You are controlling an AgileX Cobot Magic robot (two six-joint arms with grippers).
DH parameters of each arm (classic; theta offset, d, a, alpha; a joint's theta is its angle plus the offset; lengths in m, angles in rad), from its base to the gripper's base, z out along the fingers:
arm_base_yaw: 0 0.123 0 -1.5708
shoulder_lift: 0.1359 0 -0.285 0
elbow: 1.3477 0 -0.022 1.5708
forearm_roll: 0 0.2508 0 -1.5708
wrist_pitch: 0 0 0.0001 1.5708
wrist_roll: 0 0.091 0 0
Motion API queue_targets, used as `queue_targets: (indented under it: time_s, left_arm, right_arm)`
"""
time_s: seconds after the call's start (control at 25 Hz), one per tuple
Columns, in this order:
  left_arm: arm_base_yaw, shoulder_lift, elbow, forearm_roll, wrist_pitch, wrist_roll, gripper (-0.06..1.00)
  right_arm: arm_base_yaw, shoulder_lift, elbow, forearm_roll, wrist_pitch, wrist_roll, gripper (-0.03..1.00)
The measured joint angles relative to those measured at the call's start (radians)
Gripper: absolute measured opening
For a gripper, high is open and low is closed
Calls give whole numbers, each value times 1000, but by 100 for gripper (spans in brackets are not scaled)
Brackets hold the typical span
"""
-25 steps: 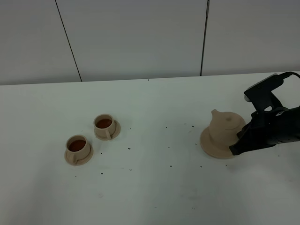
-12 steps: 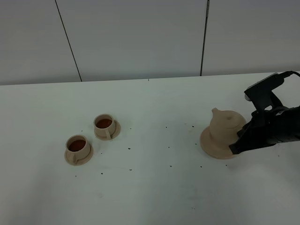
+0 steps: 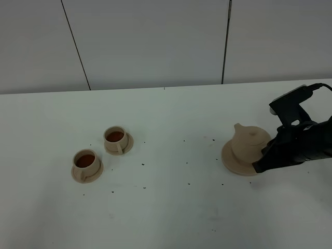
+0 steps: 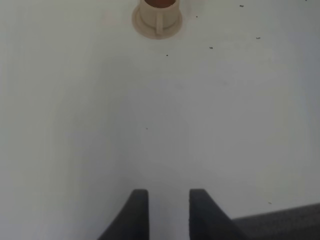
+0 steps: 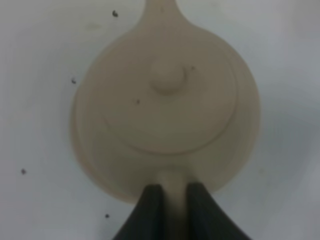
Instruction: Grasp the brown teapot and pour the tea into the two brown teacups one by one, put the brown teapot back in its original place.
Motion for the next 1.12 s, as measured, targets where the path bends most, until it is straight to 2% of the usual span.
queue_targets:
  time_s: [0.36, 0.8, 1.12]
  left_arm:
    - [0, 0, 0, 0, 0, 0, 27]
    - [0, 0, 0, 0, 0, 0, 27]
    - [0, 0, 0, 0, 0, 0, 27]
  right_arm:
    - [0, 0, 0, 18, 28, -10, 10]
    - [0, 20, 0, 221, 39, -223, 10]
    - [0, 38, 0, 258, 47, -265, 10]
